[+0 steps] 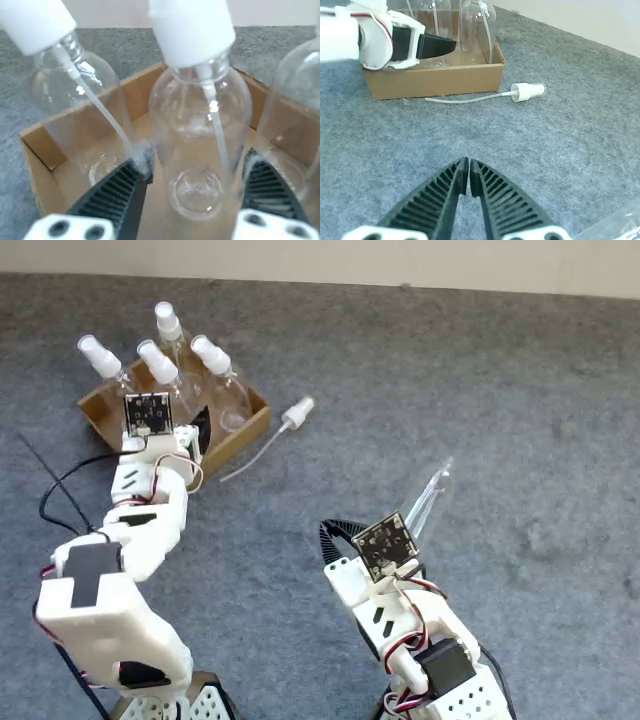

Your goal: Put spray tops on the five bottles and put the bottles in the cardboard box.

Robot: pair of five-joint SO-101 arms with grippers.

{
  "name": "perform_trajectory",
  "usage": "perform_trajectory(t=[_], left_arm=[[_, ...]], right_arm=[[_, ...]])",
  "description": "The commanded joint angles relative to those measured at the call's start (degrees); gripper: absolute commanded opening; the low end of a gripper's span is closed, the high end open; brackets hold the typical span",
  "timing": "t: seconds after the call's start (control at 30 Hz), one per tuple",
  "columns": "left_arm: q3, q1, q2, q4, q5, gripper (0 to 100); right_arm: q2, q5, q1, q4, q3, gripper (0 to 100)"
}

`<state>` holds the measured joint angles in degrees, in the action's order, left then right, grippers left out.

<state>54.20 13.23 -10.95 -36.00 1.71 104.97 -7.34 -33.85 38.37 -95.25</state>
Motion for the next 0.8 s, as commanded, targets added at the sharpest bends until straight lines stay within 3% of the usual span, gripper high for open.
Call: perform_trajectory(t=[0.0, 0.4, 0.77], left_arm=[[0.0, -1.1, 6.4, 5.6, -0.4, 24], [0.1, -1.4, 14.1, 19.8, -0.4, 24], [0.1, -1.4, 28.0, 40.8, -0.3, 24]], right_arm=[[0.6, -0.7, 0.4, -0.6, -0.7, 1.3], [0.6, -0.7, 0.4, -0.6, -0.8, 1.3], [0.6, -0.7, 0.7, -0.6, -0.8, 1.3]])
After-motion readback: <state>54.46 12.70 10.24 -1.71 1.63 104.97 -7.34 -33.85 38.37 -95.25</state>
